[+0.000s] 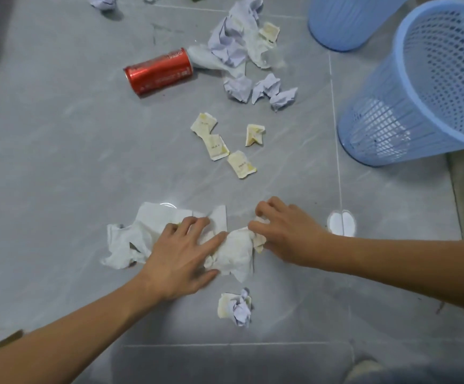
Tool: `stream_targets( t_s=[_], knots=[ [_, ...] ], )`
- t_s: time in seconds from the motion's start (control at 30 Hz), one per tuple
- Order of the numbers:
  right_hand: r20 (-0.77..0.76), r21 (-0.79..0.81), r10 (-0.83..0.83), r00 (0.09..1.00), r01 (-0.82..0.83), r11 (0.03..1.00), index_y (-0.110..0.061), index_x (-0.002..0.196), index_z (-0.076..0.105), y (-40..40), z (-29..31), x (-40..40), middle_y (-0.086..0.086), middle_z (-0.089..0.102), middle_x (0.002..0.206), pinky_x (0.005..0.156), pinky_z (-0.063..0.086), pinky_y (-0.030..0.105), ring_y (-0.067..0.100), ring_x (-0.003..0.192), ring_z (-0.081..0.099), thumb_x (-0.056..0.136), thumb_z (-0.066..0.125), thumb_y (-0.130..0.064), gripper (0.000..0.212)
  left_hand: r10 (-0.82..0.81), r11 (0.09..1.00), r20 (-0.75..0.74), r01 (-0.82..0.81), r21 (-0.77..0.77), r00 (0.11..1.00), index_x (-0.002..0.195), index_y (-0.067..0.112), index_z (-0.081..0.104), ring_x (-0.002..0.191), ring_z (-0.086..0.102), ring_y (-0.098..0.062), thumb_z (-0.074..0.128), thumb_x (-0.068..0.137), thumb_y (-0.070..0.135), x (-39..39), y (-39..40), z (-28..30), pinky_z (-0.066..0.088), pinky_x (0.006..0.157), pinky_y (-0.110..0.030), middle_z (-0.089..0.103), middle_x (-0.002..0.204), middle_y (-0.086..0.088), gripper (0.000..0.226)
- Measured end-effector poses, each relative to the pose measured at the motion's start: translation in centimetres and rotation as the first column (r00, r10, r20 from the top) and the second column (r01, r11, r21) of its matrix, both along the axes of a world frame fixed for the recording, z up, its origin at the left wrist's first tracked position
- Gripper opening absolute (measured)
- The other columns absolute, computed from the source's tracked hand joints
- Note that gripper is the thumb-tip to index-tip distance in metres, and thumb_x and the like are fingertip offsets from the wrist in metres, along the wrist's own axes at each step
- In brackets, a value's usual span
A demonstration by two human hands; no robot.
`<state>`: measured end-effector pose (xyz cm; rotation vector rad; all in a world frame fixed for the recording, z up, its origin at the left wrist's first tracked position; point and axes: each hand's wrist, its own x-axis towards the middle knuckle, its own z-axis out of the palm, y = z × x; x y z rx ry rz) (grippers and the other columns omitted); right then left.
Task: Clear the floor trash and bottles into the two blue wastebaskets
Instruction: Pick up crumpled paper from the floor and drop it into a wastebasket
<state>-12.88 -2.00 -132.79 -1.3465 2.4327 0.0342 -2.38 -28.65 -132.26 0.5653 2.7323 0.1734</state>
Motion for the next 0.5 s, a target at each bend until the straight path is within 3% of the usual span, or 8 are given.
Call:
stream_targets(
  t_s=[0.17,0.3,0.4,0.5],
  knots=[
    [0.033,-0.087,-0.006,0.999,0.009,0.996,-0.022,0.099,0.047,1.4,-1.0,-0.1,0.009,0.05,0.093,0.04,0.028,0.03,0.029,0.078,0.05,0.074,0.072,-0.006,0.039,-0.091,0.996,-0.051,0.092,0.011,0.995,0.122,0.024,0.06,0.094,0.053,-0.031,0.063,0.073,0.045,-1.2,0.5,-0.8,0.043,0.066,-0.04,0.058,0.111,-0.007,0.053],
    [0.173,-0.163,-0.184,0.967,0.213,0.964,-0.017,0.088,0.052,2.3,-0.2,-1.1,0.011,0.052,0.086,0.048,0.041,0.039,0.036,0.07,0.055,0.078,0.069,-0.009,0.022,-0.063,0.994,-0.096,0.071,0.081,0.993,0.113,0.022,0.062,0.086,0.053,-0.029,0.076,0.064,0.039,-2.7,0.9,-0.9,0.04,0.062,-0.037,0.056,0.102,-0.003,0.054],
    [0.188,-0.206,-0.28,0.941,0.316,0.926,-0.014,0.085,0.054,2.7,2.5,-3.1,0.007,0.052,0.086,0.058,0.041,0.038,0.034,0.075,0.056,0.083,0.062,-0.023,0.011,0.056,0.979,-0.155,-0.024,0.203,0.986,0.109,0.02,0.063,0.082,0.052,-0.028,0.074,0.075,0.033,-4.4,2.0,0.1,0.043,0.059,-0.038,0.053,0.099,-0.002,0.038],
    [0.161,-0.328,-0.388,0.908,0.42,0.846,-0.015,0.085,0.056,3.0,6.7,-5.4,0.002,0.051,0.084,0.064,0.048,0.045,0.027,0.075,0.054,0.085,0.066,-0.016,0.01,0.175,0.934,-0.212,-0.094,0.344,0.961,0.111,0.02,0.065,0.084,0.054,-0.026,0.072,0.08,0.032,-7.4,3.4,2.2,0.044,0.059,-0.038,0.054,0.098,0.0,0.034]
  ],
)
